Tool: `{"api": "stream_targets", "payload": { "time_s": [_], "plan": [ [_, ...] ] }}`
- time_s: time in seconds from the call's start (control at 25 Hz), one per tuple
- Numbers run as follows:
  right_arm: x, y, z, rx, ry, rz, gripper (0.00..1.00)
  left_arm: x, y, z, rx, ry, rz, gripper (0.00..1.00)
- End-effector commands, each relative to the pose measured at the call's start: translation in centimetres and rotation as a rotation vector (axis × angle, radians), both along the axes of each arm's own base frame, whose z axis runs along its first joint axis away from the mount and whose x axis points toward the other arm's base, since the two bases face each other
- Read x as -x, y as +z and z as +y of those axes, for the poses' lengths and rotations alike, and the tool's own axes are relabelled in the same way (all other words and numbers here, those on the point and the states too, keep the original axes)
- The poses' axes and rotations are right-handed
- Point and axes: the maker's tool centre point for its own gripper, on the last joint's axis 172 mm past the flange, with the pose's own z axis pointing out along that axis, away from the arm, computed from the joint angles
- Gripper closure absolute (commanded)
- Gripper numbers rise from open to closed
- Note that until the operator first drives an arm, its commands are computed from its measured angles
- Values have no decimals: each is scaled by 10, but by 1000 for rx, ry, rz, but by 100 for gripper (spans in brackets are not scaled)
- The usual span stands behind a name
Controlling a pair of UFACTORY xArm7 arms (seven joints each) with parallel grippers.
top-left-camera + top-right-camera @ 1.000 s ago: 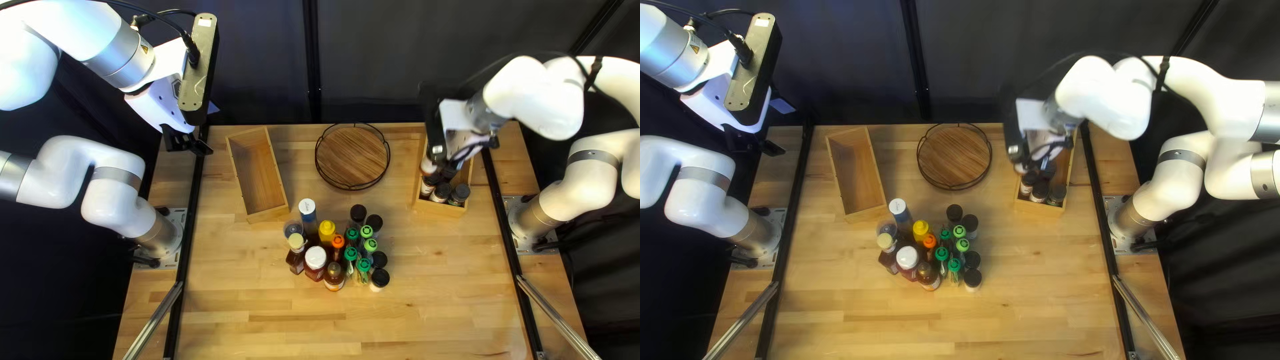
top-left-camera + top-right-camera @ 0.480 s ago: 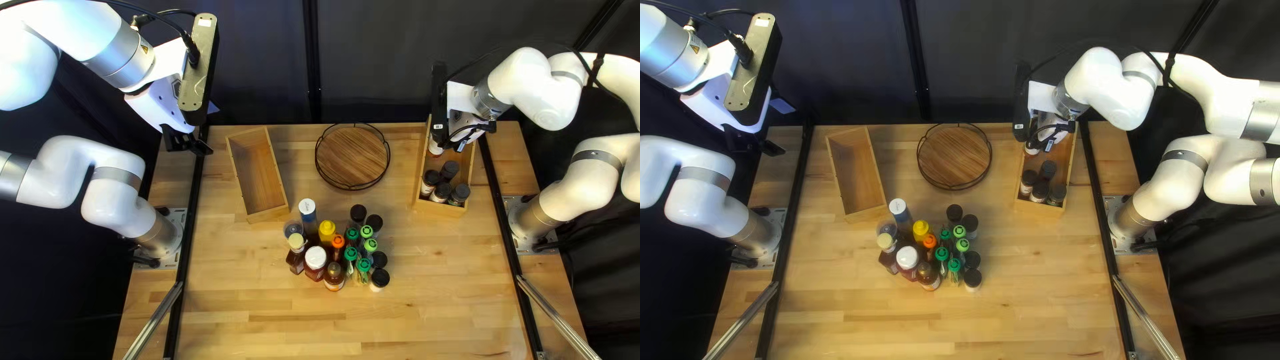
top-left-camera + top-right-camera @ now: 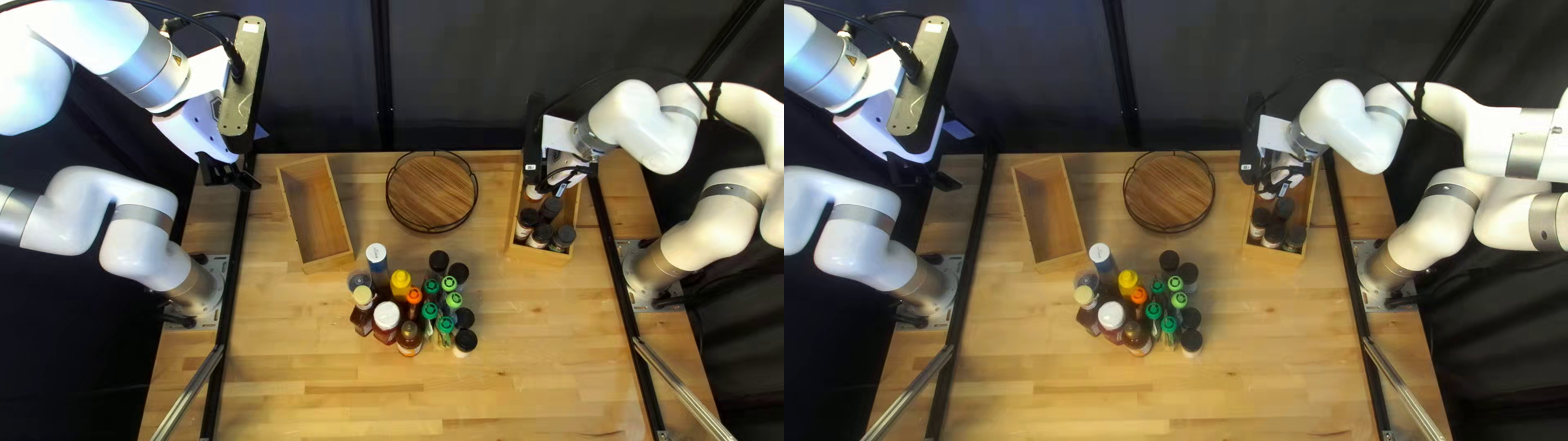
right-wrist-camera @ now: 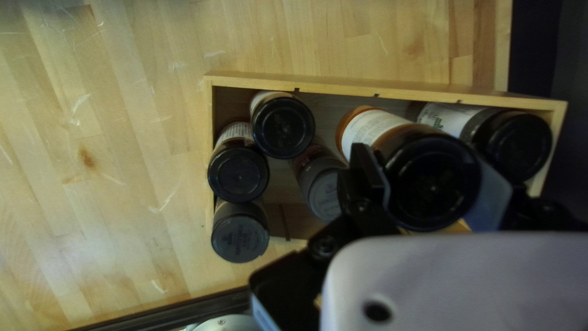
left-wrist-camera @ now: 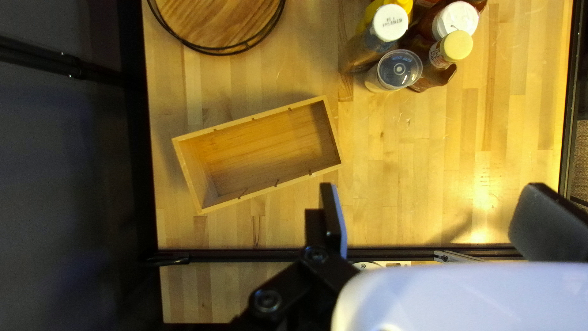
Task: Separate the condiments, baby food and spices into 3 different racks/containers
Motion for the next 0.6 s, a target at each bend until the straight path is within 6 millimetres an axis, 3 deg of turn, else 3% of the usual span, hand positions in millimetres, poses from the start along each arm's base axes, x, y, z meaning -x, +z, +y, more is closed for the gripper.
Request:
{"api": "stream_targets", "payload": {
  "time_s": [0.04,0.6],
  "plan": [
    [-2,-10,5,-19,5,3,100,0,0,0,0,0,0,0],
    [1,-8,15,-130,64,-37,100,0,0,0,0,0,0,0]
  ]
}}
